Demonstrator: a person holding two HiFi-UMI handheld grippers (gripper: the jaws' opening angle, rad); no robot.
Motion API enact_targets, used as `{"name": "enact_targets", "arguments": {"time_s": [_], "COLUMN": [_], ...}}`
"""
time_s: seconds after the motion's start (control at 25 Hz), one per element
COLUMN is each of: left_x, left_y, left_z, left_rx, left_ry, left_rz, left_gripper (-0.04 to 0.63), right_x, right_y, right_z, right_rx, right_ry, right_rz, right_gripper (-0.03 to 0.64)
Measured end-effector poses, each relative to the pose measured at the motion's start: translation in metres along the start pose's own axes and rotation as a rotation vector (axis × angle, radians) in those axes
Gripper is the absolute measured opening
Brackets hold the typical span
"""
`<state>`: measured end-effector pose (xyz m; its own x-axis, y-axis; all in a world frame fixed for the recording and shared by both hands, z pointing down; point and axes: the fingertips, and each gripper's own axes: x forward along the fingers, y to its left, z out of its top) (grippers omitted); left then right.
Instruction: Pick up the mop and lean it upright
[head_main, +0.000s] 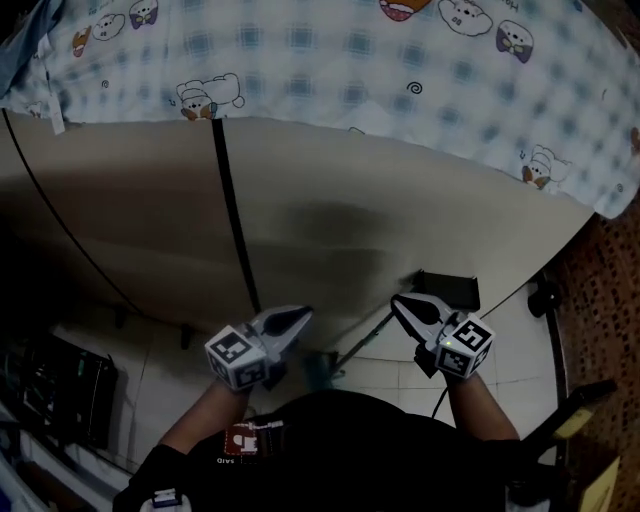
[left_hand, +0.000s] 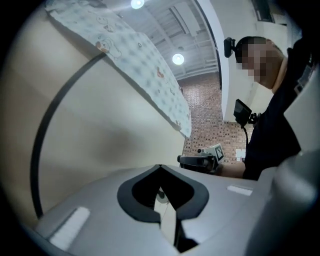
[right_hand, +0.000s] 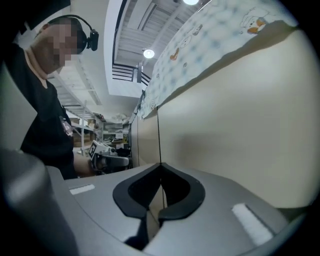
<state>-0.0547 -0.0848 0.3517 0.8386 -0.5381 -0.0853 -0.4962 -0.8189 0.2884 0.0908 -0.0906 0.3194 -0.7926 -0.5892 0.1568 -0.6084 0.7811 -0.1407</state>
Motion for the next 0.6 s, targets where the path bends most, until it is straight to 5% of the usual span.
{"name": "enact_targets", "arguments": {"time_s": [0.24,0.6], "left_x": [0.053,0.041], "left_y": [-0.039,-0.025], "left_z": [-0.012,0.013], "left_rx": [0.01,0.028], "left_ry": [0.053,0.049], "left_rz": [-0.03,-0.04], "left_gripper": [0.0,0.0], "right_x": [-0.044,-0.041], "right_y": [-0.033,-0.025], "right_z": [-0.014,-0.015], "right_rx": [0.033,0.056], "right_ry": [-0.011,-0.039], "right_rz": [-0.014,-0.053], "right_gripper": [0.015,0.015]}}
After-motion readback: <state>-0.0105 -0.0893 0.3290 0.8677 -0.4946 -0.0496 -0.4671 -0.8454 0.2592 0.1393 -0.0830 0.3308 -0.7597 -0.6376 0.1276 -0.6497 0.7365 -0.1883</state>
